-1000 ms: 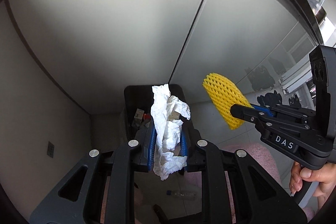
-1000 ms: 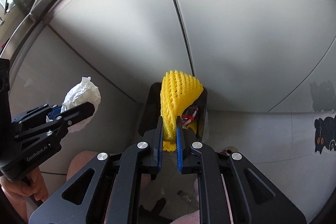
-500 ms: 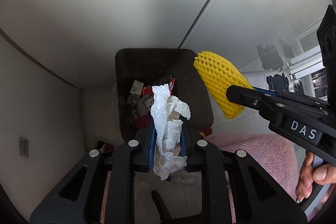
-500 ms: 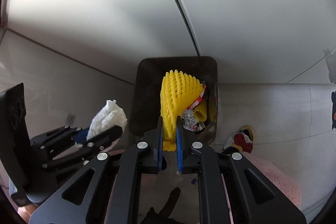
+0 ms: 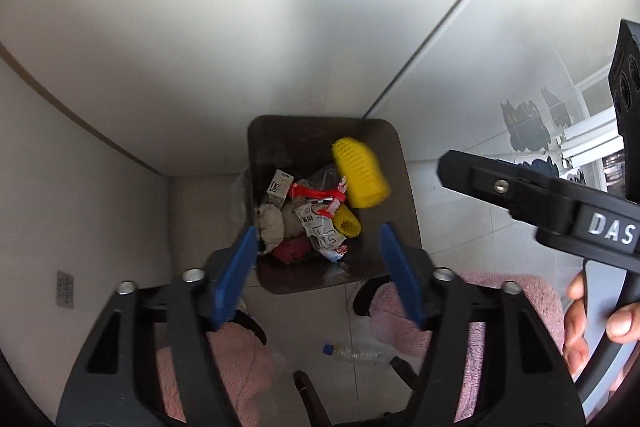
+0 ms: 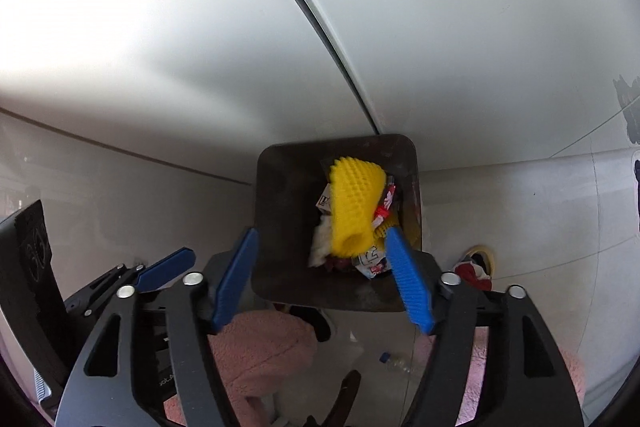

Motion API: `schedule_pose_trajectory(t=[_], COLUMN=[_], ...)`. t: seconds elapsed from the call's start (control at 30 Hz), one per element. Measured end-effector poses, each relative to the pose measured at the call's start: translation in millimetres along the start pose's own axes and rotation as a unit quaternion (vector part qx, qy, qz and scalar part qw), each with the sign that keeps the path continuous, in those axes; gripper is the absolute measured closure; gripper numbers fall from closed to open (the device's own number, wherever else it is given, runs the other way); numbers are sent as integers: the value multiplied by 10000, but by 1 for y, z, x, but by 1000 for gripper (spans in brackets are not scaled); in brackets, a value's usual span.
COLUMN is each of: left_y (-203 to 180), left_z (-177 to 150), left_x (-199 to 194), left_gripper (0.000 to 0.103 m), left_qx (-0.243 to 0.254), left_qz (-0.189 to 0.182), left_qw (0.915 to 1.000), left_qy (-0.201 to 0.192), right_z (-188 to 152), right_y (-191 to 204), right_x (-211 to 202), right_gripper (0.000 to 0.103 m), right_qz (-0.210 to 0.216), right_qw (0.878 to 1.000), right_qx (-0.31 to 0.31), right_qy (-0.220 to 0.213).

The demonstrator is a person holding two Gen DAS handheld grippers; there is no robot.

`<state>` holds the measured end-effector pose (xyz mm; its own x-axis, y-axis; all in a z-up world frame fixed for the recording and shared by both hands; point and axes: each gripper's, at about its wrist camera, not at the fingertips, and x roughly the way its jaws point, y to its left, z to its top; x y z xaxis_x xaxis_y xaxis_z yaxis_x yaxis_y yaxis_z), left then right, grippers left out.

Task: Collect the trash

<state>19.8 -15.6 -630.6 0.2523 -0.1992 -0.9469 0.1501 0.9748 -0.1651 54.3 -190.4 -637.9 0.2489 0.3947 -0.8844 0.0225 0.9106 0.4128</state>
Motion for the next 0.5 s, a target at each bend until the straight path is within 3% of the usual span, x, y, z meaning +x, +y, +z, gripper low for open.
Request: schedule_pose_trajectory(t=[0.1,0.2,0.5], left_y=[-5,-7,-27], left_z=[1,2,-2], left_x=[-22,-47,-126], left_gripper=[13,8,8], left_qx=[28,35,135], left_qz=[71,72,67], left_qw=[9997,9989,9932], left_qy=[-249,-463,-1152], right_z=[-1,-4,-10], right_y=[4,12,29], right_x=[-10,-35,-114], right_gripper=[4,3,3], right_qz=[-93,-203,-285], right_qw=[9998,9990,9931], right_qx=[-34,-143,-490], right_qy=[-146,-377,-1025])
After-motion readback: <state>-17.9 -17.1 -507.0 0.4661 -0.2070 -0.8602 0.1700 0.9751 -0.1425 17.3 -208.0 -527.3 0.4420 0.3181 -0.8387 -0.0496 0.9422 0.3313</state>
